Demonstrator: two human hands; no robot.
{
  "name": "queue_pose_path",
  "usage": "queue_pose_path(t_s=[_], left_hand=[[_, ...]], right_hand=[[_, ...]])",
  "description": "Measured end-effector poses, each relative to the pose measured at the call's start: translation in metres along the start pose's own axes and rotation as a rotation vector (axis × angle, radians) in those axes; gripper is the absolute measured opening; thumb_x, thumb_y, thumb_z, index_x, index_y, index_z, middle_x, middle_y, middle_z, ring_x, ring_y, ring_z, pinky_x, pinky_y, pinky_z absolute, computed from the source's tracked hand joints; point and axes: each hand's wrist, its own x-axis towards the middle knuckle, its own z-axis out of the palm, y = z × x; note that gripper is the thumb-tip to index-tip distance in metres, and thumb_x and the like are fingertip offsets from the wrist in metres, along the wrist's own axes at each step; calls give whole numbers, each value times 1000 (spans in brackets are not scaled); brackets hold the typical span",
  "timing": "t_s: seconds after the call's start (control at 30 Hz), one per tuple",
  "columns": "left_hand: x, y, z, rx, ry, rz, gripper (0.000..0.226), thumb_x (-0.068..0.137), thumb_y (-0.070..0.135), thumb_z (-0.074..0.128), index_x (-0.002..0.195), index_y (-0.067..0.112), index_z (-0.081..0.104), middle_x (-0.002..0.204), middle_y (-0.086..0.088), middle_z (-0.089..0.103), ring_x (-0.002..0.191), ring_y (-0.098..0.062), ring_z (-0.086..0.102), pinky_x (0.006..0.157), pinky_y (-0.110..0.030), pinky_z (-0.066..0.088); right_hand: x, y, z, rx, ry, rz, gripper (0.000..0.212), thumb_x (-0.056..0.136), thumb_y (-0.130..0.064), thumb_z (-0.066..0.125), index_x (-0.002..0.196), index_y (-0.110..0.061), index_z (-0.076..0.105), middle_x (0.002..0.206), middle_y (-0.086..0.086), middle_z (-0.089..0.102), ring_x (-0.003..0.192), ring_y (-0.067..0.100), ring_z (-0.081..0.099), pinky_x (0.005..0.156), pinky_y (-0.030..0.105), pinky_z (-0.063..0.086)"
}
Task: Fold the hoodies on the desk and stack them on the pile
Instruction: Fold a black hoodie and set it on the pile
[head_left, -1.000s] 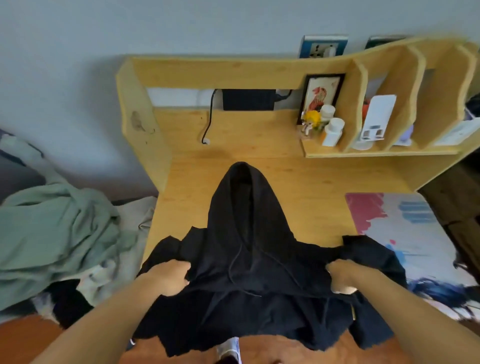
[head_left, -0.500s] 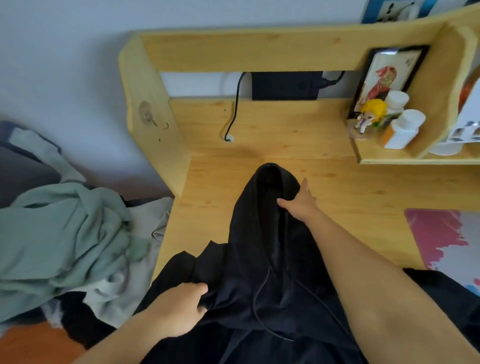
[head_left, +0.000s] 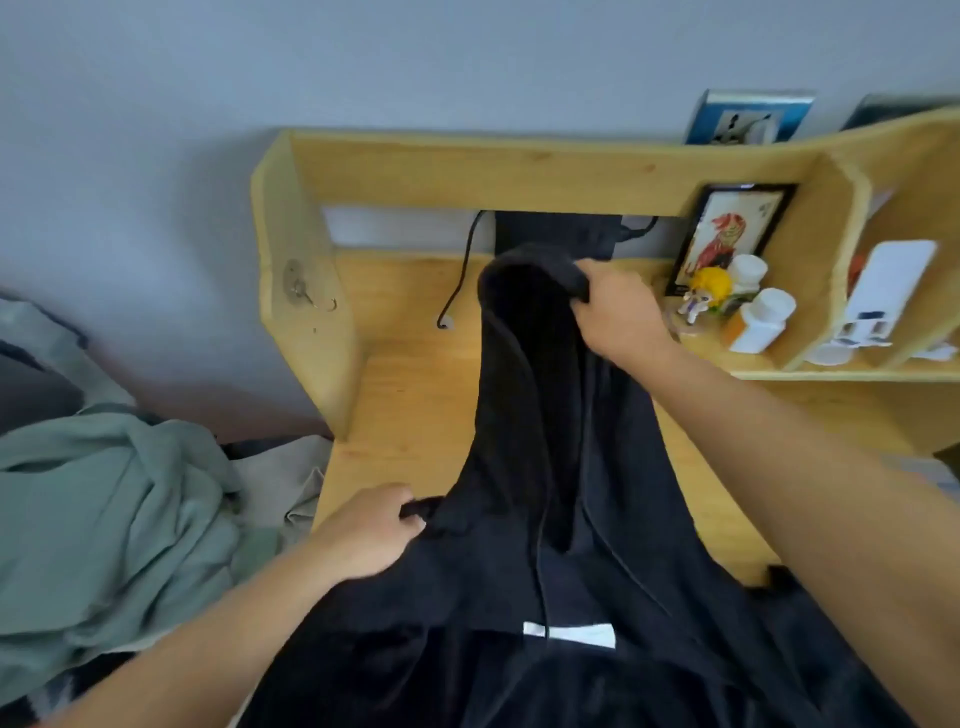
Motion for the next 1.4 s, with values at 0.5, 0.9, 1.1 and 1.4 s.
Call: queue_pose_path(t_s=[0.5, 0.9, 1.1, 1.4], left_hand=[[0, -39, 126, 519, 159, 69, 74, 103, 55, 37, 161, 40, -7, 170, -11, -17, 155, -42, -11, 125, -59, 8], [24, -53, 81, 730, 383, 14, 90, 91, 31, 62, 164, 24, 9, 168, -21, 6, 150, -47, 14, 117, -57, 26], [-17, 52, 208, 401, 34, 268, 73, 102, 52, 45, 161, 43, 4, 171, -6, -6, 157, -36, 0, 124, -54, 21], [-17, 107, 260, 459, 27, 5, 68, 100, 52, 45, 161, 35, 20, 169, -12, 9, 155, -40, 6, 122, -59, 21]], right_hand=[[-150, 93, 95, -359, -461, 193, 92, 96, -37, 60, 162, -23, -2, 168, 13, 4, 153, 39, 10, 123, 49, 18], [-329, 196, 48, -283, -91, 793, 69, 90, -17, 60, 153, -12, 33, 158, 18, 26, 141, 43, 24, 116, 54, 28], [-406, 259, 34, -44, -263, 1364, 100, 89, -48, 69, 159, -9, 8, 164, 23, 11, 150, 42, 15, 119, 49, 23], [-355, 315, -71, -347, 6, 863, 31, 90, -15, 47, 104, -7, 74, 112, 23, 64, 105, 43, 60, 92, 45, 49]])
